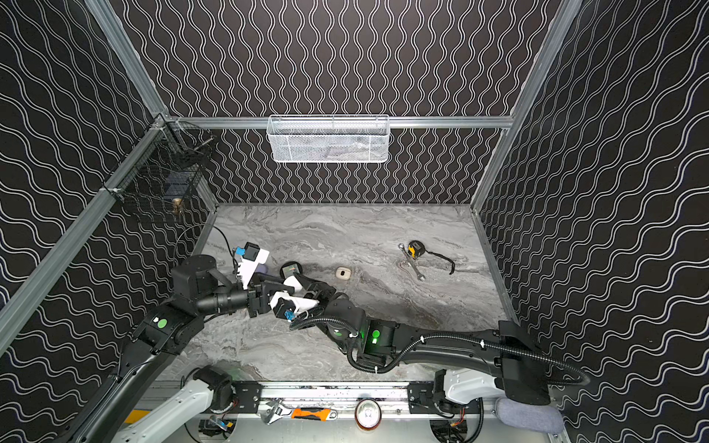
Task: Insert wireless bluetooth earbuds into charging case
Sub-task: Pass the charging case.
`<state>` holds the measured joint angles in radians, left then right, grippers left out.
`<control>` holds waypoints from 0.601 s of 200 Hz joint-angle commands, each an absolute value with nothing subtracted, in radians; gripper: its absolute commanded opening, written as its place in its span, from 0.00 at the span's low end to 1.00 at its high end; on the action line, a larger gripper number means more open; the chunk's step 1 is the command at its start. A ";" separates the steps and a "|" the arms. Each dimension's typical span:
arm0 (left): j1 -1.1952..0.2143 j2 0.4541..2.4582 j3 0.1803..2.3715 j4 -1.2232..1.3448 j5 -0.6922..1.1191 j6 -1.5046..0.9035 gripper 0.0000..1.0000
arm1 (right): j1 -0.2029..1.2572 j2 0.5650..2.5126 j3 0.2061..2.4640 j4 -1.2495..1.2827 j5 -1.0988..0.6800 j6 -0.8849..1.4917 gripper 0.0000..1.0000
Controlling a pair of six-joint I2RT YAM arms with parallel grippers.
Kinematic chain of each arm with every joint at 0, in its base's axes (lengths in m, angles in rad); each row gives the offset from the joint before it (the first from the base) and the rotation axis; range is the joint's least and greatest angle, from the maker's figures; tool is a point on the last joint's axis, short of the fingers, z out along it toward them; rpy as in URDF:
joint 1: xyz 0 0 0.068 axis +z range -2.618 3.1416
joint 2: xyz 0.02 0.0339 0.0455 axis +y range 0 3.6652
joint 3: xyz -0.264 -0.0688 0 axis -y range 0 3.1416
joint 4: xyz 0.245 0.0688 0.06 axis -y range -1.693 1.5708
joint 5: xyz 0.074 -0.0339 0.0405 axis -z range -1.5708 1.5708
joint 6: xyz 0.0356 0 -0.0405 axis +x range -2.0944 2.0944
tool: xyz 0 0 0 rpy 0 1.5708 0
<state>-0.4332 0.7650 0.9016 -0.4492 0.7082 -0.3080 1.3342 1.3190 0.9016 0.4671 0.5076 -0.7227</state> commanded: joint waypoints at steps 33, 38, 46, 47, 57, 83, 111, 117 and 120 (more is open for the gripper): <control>-0.440 0.777 0.909 -0.460 0.712 -0.283 0.25 | 1.336 1.318 0.917 0.520 0.492 -0.732 0.40; -0.440 0.778 0.908 -0.457 0.712 -0.284 0.24 | 1.335 1.319 0.913 0.526 0.493 -0.733 0.43; -0.440 0.778 0.907 -0.458 0.711 -0.283 0.22 | 1.335 1.319 0.908 0.539 0.493 -0.732 0.48; -0.440 0.778 0.907 -0.458 0.710 -0.283 0.22 | 1.336 1.319 0.907 0.540 0.493 -0.732 0.48; -0.440 0.779 0.908 -0.462 0.705 -0.281 0.18 | 1.336 1.318 0.904 0.549 0.494 -0.735 0.51; -0.441 0.784 0.905 -0.452 0.698 -0.288 0.05 | 1.332 1.314 0.896 0.557 0.496 -0.731 0.60; -0.442 0.788 0.884 -0.379 0.661 -0.331 0.00 | 1.330 1.279 0.872 0.548 0.508 -0.707 0.80; -0.441 0.788 0.873 -0.352 0.635 -0.342 0.00 | 1.331 1.259 0.856 0.539 0.500 -0.697 0.84; -0.442 0.789 0.865 -0.334 0.621 -0.347 0.00 | 1.331 1.249 0.848 0.536 0.497 -0.692 0.85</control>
<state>-0.4404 0.7856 0.8909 -0.4355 0.6930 -0.2981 1.3289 1.3010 0.8795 0.4831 0.5110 -0.7254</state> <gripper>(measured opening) 0.242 0.799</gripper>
